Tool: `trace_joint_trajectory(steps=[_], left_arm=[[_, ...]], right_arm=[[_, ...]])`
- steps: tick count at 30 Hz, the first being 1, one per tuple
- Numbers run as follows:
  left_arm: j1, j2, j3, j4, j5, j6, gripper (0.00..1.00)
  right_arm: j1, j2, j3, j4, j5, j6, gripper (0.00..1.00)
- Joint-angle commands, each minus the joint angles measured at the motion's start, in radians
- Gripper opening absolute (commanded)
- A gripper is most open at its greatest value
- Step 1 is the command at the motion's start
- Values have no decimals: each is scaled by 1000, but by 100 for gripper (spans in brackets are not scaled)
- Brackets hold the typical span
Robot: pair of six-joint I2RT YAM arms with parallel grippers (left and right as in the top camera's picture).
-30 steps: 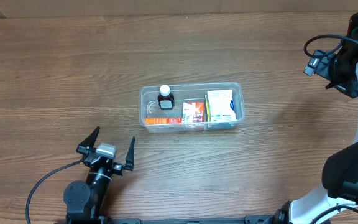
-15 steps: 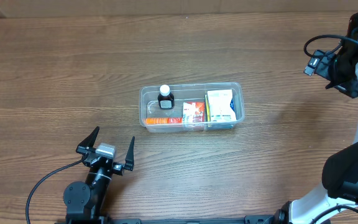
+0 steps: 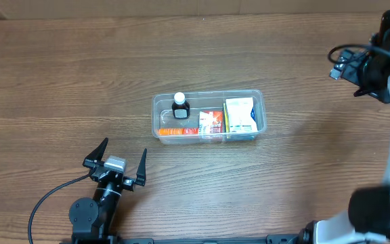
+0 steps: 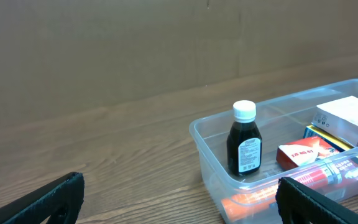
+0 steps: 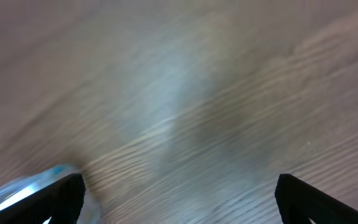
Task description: Pack container
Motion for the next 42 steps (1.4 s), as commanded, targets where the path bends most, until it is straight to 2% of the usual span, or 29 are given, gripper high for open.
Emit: trace_joint_trajectory(steps=[1,6,10,14,17,22,27,32,42], left_arm=[[11,-12,-3,2,-6,20,100],[11,-12,-3,2,-6,20,100],[11,-12,-3,2,-6,20,100],[11,-12,-3,2,-6,20,100],[11,-12,-3,2,-6,20,100],[11,-12,-3,2,-6,20,100],[11,-12,-3,2,-6,20,100],[11,-12,-3,2,-6,20,100],[11,-12,-3,2,-6,20,100]], right_arm=[[94,-253,20,-3,6,0,100],[156,-554,-42,131,-22,0,100],[156,-837,-314,435,-33,0,100],[156,-1033,-589,650,-101,0,100],[156,-1183,-875,882,-181,0,100],[156,-1307,-1221,1186,-276,0,100],[158,-1402,-1477,1395,-309,0,100],[197,-1485,-1640,1490,-311,0,100],[215,-1618,-1802,1497,-297,0,100]])
